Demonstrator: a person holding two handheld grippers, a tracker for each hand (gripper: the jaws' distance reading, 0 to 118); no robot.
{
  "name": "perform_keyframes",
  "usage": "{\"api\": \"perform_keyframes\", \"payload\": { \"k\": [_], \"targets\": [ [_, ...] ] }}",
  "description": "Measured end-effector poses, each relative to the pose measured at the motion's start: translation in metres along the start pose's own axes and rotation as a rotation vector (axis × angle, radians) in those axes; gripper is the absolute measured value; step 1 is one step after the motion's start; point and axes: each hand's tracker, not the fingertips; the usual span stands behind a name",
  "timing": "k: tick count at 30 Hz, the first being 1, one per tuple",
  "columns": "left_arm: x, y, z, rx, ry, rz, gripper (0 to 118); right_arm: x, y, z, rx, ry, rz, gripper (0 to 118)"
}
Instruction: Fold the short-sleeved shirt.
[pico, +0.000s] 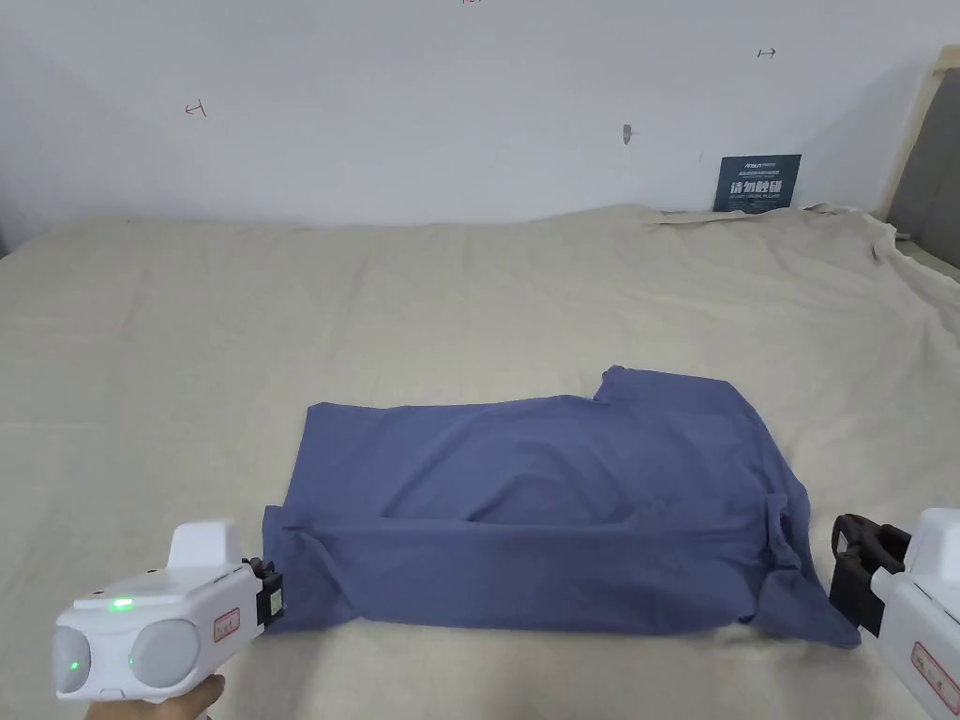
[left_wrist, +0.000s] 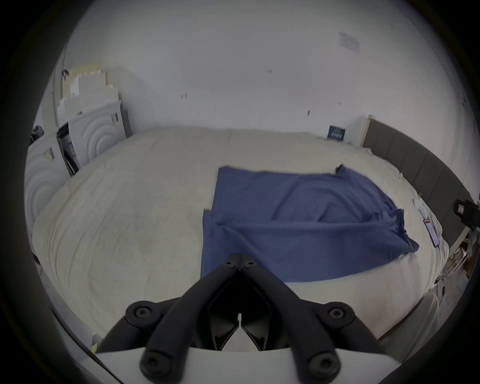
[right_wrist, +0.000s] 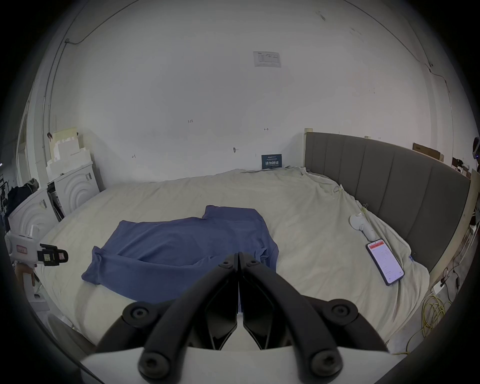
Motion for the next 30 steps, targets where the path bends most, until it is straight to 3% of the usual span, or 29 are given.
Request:
{"api": "perform_keyframes", "payload": {
  "k": [4, 5, 9, 14, 17, 20, 22, 24, 30],
  "targets": [
    [-0.015, 0.01, -0.035, -0.167, -0.025, 0.082, 6, 0.001, -0.001, -0.003, -0.015, -0.001, -0.001, 0],
    [-0.018, 0.013, -0.043, -0.19, -0.026, 0.092, 13, 0.001, -0.001, -0.005, -0.02, -0.001, 0.001, 0],
    [-0.023, 0.016, -0.07, -0.264, -0.007, 0.077, 71, 0.001, -0.002, -0.008, -0.033, 0.0, -0.005, 0],
    [-0.021, 0.018, -0.093, -0.358, 0.032, 0.047, 85, 0.003, -0.004, -0.014, -0.055, -0.003, -0.013, 0],
    [-0.018, 0.018, -0.101, -0.37, 0.034, 0.043, 81, 0.004, -0.006, -0.017, -0.067, -0.003, -0.017, 0],
    [-0.013, 0.014, -0.104, -0.381, 0.034, 0.026, 33, 0.007, -0.009, -0.021, -0.083, -0.007, -0.022, 0],
    [-0.011, 0.014, -0.1, -0.377, 0.027, -0.008, 15, 0.01, -0.011, -0.024, -0.095, -0.013, -0.029, 0],
    [-0.009, 0.017, -0.096, -0.367, 0.005, -0.003, 7, 0.015, -0.015, -0.03, -0.109, -0.022, -0.036, 0],
    [-0.004, 0.029, -0.071, -0.286, -0.01, -0.075, 5, 0.043, -0.038, -0.076, -0.279, -0.061, -0.092, 4]
  ]
}}
